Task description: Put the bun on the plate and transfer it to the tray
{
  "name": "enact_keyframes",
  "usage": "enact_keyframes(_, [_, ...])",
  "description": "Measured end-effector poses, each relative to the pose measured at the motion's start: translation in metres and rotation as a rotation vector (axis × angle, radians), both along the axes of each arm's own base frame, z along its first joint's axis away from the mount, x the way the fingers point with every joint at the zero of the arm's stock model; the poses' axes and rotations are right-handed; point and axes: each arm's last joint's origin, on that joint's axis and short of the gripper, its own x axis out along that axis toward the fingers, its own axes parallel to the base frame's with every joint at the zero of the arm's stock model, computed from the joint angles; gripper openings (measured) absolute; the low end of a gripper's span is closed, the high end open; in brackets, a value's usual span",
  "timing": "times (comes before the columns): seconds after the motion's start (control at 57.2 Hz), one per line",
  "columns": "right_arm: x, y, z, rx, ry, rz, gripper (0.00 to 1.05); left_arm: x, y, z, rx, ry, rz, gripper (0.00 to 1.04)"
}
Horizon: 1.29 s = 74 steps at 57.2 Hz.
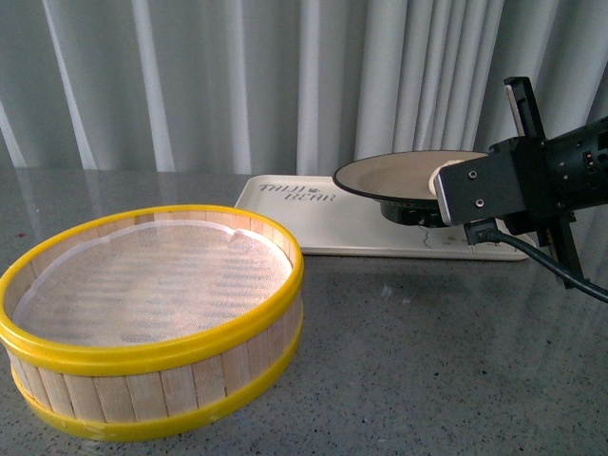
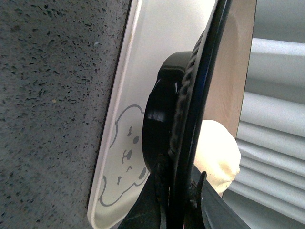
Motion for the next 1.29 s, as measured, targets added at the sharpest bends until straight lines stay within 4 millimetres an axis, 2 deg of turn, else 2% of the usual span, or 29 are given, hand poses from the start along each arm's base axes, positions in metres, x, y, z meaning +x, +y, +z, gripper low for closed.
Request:
enact_keyframes(0.28, [0.026, 0.000, -0.013, -0.003, 0.040, 0.006, 0.03, 0.000, 0.000, 0.000, 0.000, 0.000, 0.000, 0.98])
enact_keyframes(0.611, [0.049, -0.010, -0.014, 0.016, 0.026, -0.015, 0.03, 0.000, 0.000, 0.000, 0.000, 0.000, 0.000, 0.98])
enact_keyframes(0.908, [0.062, -0.007, -0.020, 0.059, 0.027, -0.015, 0.03, 0.000, 0.000, 0.000, 0.000, 0.000, 0.000, 0.98])
enact_keyframes(1.293, [0.068, -0.001, -0.028, 0.113, 0.058, -0.040, 0.03, 0.000, 0.000, 0.000, 0.000, 0.000, 0.000, 0.98])
